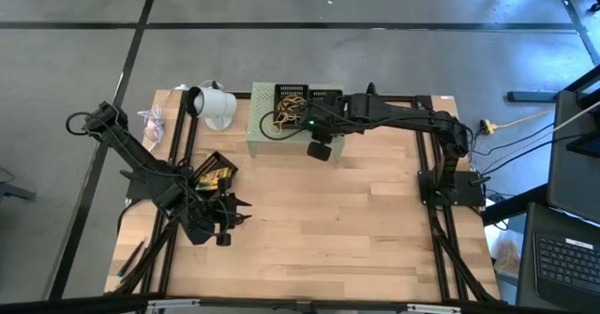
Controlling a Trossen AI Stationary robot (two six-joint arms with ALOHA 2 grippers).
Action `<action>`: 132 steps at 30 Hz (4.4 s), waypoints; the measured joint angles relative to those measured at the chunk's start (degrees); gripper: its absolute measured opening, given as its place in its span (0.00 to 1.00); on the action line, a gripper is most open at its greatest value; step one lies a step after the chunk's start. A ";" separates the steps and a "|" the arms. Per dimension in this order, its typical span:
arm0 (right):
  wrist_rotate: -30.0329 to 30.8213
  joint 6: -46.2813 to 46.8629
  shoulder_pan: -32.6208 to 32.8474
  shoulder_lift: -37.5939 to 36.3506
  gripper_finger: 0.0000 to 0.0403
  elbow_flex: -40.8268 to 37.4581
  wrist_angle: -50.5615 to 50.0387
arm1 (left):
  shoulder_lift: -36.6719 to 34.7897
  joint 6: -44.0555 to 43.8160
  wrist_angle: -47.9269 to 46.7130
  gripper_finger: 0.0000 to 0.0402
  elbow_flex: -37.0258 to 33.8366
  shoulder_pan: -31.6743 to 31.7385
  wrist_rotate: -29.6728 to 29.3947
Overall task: Pick & Place Office Desk Supplies
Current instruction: Put the black bin on the shelf
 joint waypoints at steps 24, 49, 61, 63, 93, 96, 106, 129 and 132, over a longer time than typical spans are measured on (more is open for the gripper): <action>-0.23 5.57 6.07 -0.42 0.40 6.29 -11.02 | 0.01 -11.86 -28.11 0.42 0.00 -3.99 35.80; -0.07 6.88 8.79 -0.44 0.38 6.29 -11.17 | 0.13 -9.77 -39.21 0.38 -8.76 -1.91 28.79; -0.07 6.88 8.79 -0.44 0.38 6.29 -11.17 | 0.17 -15.76 -34.09 0.02 -10.86 0.46 29.31; -0.07 6.88 8.79 -0.44 0.38 6.29 -11.17 | 0.17 -16.38 -33.13 0.02 -10.81 0.48 29.16; 0.00 9.44 13.19 -0.43 0.38 6.29 -16.99 | 0.46 11.53 -46.33 0.01 26.21 20.64 3.41; 0.15 9.44 13.69 -0.43 0.38 6.29 -17.33 | 1.51 18.76 -44.46 0.01 26.21 28.28 5.74; 0.17 9.44 14.38 -0.44 0.38 6.29 -19.33 | 7.27 35.57 -34.26 0.01 26.30 49.84 11.97; 0.17 9.92 14.38 -0.44 0.38 6.29 -19.94 | 17.70 39.65 -37.03 0.03 34.64 54.77 15.43; 0.17 9.90 14.38 -0.44 0.38 6.29 -19.96 | 17.75 39.63 -37.09 0.07 34.61 54.74 13.78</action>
